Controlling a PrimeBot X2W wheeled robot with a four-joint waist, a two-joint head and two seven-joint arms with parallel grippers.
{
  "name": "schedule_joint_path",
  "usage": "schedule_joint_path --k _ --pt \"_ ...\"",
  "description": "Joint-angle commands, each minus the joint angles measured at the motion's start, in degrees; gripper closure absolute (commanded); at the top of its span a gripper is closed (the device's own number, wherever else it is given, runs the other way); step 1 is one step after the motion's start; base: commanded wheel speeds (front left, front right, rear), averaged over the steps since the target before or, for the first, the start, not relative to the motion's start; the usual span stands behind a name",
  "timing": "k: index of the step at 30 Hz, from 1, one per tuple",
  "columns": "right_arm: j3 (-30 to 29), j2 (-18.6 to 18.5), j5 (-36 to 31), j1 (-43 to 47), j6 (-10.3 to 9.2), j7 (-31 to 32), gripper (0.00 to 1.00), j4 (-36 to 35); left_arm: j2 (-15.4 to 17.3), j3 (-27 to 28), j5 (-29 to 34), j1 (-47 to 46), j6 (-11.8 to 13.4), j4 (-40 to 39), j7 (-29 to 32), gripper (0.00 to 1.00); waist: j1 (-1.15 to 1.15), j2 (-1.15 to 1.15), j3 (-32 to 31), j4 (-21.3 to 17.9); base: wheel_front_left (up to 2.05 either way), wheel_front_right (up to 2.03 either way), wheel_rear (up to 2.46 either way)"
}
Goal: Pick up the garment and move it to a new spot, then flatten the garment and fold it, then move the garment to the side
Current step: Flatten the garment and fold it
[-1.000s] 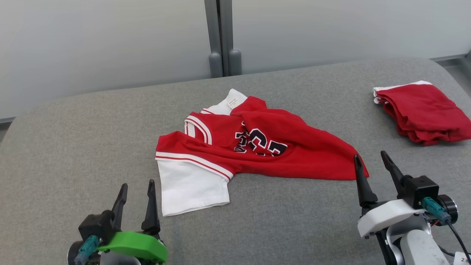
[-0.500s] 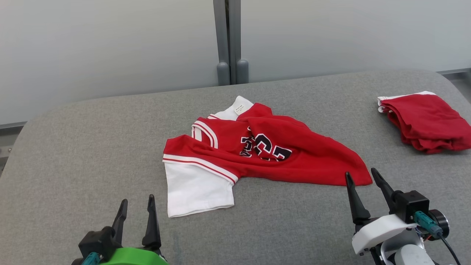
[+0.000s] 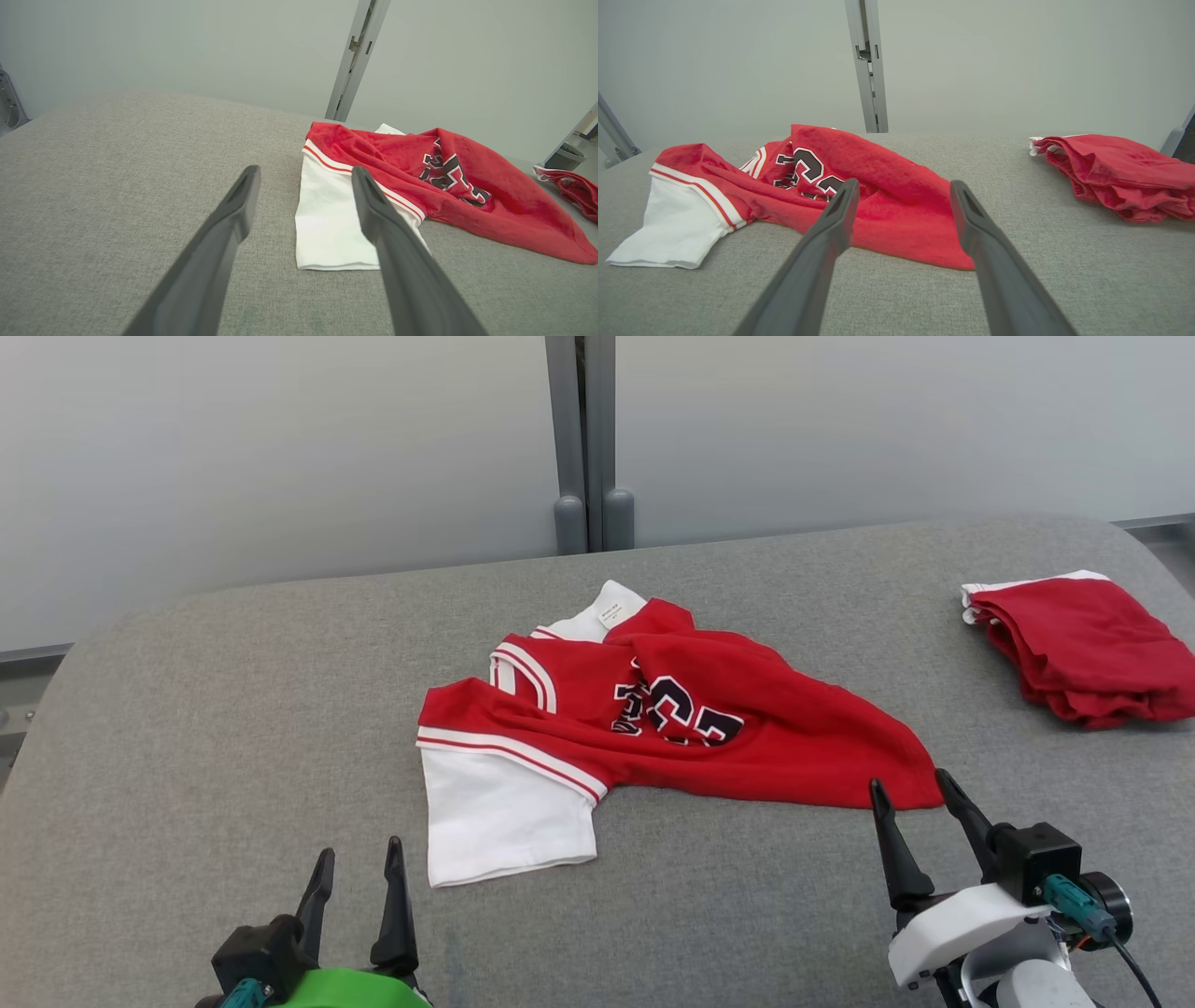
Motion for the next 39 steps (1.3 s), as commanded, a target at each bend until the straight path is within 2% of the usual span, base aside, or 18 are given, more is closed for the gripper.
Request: schedule_joint_path --k 1,12,14,19,27,31,39 --pt "-0.1 -0.2 0.3 0.5 -0.09 -0.3 0.00 0.2 0.0 0.1 -0.4 0.5 0.1 0.0 0.0 0.00 0.00 0.00 0.1 0.0 0.00 0.00 0.00" --pt "-0.1 -0.2 0.7 -0.2 -0.09 -0.3 0.00 0.4 0.0 -1.5 -0.6 -1.0 0.7 1.6 0.1 0.00 0.00 0.00 0.7 -0.2 0.00 0.00 0.00" --pt "0.0 -0.2 0.7 -0.4 -0.09 -0.3 0.00 0.3 0.0 -2.3 -0.9 -2.1 1.0 3.1 1.2 0.00 0.00 0.00 0.9 -0.3 0.00 0.00 0.00" --pt "0.3 -0.2 0.8 -1.0 -0.09 -0.3 0.00 0.6 0.6 -4.1 -0.1 -5.9 2.0 7.7 8.8 0.00 0.00 0.00 1.4 -0.9 0.00 0.00 0.00" --pt "0.8 -0.2 1.3 -2.0 -0.09 -0.3 0.00 1.4 1.0 -4.1 -1.0 -11.2 4.3 13.5 16.5 0.00 0.00 0.00 2.6 -2.8 0.00 0.00 0.00" --pt "0.7 -0.2 0.8 -2.3 -0.10 -0.3 0.00 1.6 0.8 -3.8 -2.0 -12.6 4.7 16.5 18.7 0.00 0.00 0.00 3.4 -4.0 0.00 0.00 0.00" --pt "0.5 -0.2 0.8 -3.6 -0.10 -0.3 0.00 1.9 0.6 -3.6 -3.8 -15.0 5.0 21.4 18.3 0.00 0.00 0.00 5.3 -5.8 0.00 0.00 0.00"
